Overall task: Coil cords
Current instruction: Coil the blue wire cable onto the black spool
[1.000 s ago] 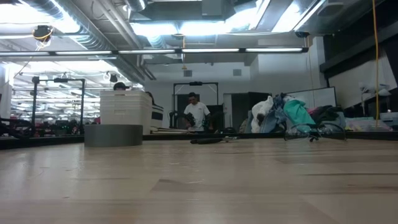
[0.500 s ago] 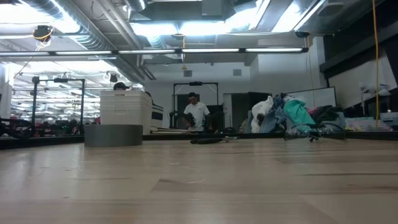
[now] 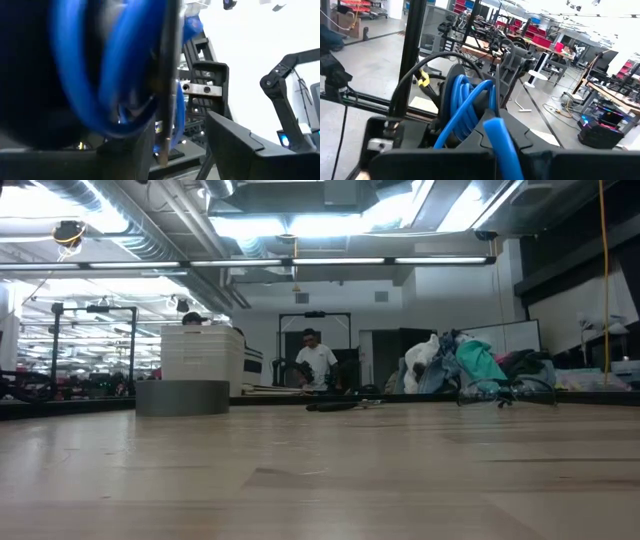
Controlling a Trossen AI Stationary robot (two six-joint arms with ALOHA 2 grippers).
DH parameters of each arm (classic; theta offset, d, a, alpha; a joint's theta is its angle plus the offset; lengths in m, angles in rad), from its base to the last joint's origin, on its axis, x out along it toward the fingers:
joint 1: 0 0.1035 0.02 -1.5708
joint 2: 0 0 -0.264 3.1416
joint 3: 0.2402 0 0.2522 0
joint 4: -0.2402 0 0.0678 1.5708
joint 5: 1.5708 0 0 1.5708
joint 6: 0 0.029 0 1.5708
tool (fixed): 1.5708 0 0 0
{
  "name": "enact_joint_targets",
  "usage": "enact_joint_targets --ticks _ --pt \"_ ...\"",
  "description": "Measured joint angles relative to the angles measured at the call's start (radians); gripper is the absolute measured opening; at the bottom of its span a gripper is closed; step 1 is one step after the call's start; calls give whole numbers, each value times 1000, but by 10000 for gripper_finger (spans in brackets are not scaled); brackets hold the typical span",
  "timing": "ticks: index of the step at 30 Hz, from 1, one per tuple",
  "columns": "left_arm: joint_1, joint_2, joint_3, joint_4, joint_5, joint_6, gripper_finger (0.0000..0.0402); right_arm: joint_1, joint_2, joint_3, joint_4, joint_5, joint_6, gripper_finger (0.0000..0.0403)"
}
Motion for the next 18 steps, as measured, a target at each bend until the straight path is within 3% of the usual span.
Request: enact_joint_targets --ticks 13,18 --pt "17 3 -2 -24 -2 -48 165 -28 21 0 4 -21 4 2" --pt "17 3 -2 -25 -1 -49 131 -28 21 1 0 -17 4 2"
